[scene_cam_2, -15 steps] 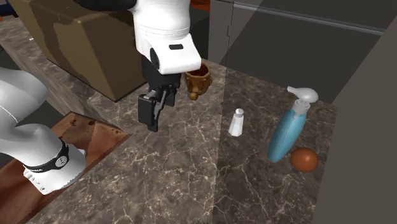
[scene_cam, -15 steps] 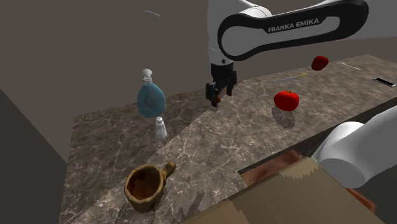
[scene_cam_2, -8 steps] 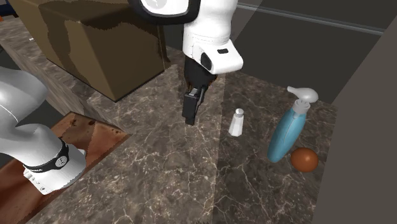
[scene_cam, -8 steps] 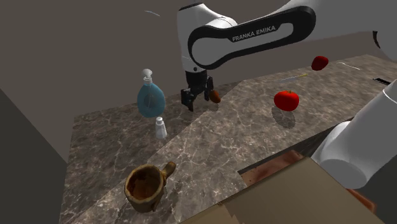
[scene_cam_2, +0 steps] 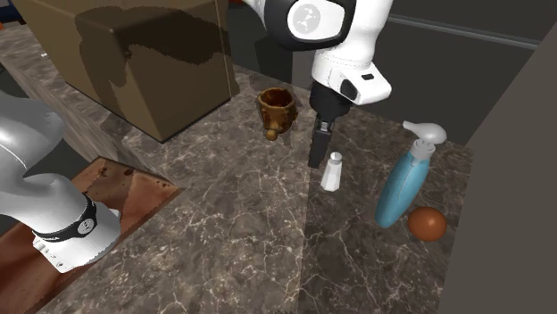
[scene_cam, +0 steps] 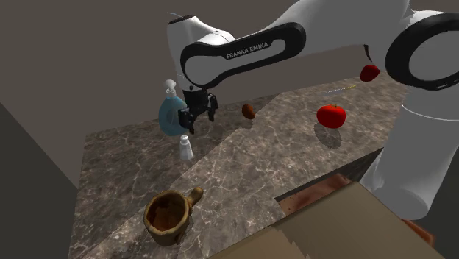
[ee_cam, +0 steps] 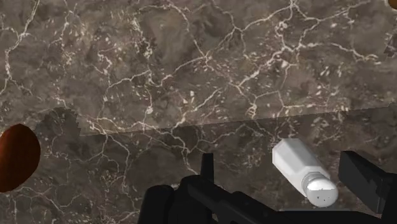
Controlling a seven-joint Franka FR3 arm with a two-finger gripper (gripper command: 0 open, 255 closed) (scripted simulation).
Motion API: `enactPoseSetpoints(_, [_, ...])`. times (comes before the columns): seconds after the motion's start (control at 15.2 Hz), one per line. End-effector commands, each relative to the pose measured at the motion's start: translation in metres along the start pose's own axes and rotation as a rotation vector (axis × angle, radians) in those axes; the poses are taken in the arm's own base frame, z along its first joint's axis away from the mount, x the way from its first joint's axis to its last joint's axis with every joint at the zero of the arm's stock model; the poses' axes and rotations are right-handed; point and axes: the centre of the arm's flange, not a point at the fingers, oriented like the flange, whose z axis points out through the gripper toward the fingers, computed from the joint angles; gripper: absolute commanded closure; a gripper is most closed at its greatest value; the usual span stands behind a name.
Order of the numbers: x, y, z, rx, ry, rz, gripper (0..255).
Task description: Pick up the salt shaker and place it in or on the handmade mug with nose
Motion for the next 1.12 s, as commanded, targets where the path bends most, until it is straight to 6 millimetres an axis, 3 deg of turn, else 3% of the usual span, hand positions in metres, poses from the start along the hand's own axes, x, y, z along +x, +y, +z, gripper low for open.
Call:
enactPoseSetpoints(0.0, [0.018, -0.021, 0.005, 0.003, 0.004, -0.006, 0])
enactPoseSetpoints(0.26, [0.054, -0.057, 0.013, 0.007, 0.012, -0.019, 0])
enactPoseSetpoints(0.79, [0.056, -0.058, 0.054, 0.007, 0.012, -0.019, 0])
enactPoseSetpoints(1.06, [0.056, -0.058, 0.054, 0.007, 0.012, -0.019, 0])
